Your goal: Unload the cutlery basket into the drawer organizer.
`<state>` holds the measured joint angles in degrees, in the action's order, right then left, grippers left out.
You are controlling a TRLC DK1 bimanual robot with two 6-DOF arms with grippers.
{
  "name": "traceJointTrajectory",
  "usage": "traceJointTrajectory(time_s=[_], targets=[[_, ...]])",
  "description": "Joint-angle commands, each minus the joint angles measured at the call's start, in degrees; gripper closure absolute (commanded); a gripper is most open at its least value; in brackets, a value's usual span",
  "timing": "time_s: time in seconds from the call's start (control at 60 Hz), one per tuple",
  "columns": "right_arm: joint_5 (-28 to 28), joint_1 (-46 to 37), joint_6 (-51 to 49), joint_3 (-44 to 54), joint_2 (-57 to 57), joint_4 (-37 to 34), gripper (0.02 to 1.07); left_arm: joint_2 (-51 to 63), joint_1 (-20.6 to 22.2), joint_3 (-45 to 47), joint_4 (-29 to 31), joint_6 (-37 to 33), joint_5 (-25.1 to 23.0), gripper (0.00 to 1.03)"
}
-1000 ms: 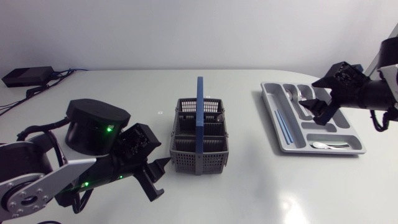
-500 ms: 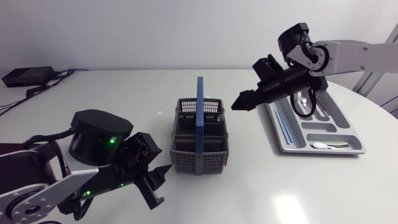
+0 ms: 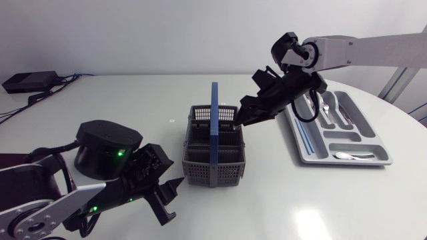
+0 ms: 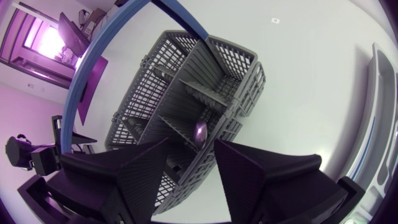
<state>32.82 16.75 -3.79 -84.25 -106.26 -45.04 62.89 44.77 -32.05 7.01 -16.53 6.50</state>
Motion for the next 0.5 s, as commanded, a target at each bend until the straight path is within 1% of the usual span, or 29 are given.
traceJointTrajectory(time_s=[0.0,0.2,0.267,0.483], targets=[[0.23,0.82,2.91,-1.89,-2.11,-0.93,0.57,0.04,0.4,1.91,-0.68,0.28,0.09,0.46],[-0.3,1.53,5.64,-3.73,-4.13,-0.93,0.63,-0.4,0.31,2.52,-0.76,0.19,0.09,0.46],[-0.56,2.06,6.17,-3.64,-4.22,-1.11,0.7,-0.49,0.23,2.61,-0.76,0.01,0.09,0.46],[-3.02,4.16,6.43,-2.41,-3.52,-1.72,0.71,-0.67,0.05,2.79,-1.03,-0.16,-0.17,0.46]])
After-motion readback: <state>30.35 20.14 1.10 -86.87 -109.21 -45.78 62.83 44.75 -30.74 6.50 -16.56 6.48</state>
